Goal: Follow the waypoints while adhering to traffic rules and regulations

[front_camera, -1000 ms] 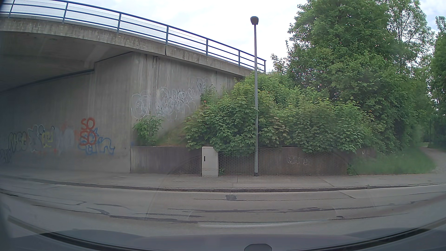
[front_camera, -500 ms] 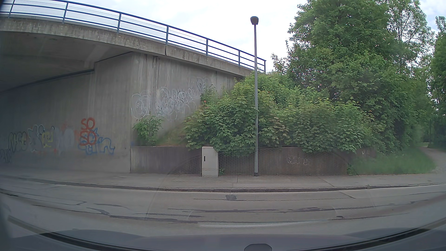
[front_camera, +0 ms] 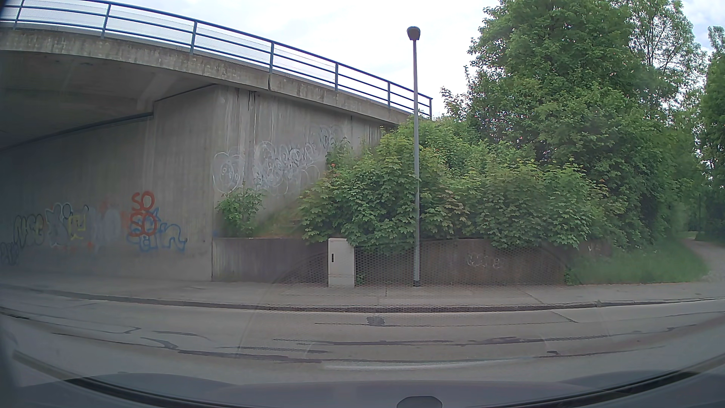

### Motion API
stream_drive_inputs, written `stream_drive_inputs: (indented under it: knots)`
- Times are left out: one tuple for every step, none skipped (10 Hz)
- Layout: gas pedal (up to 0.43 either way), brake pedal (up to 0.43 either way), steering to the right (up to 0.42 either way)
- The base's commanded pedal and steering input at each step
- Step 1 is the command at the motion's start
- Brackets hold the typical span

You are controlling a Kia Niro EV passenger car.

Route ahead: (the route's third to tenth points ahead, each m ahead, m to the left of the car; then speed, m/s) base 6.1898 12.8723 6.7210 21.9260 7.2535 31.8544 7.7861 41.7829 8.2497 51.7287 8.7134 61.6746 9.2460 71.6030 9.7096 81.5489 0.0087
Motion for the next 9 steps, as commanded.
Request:
stream_drive_inputs:
  knots:
    - [0.000,0.250,-0.112]
    - [0.000,0.250,-0.111]
    - [0.000,0.250,-0.111]
    - [0.000,0.250,-0.111]
    - [0.000,0.256,-0.111]
    - [0.000,0.256,-0.111]
    - [0.000,0.250,-0.111]
    - [0.000,0.256,-0.111]
    - [0.000,0.256,-0.111]
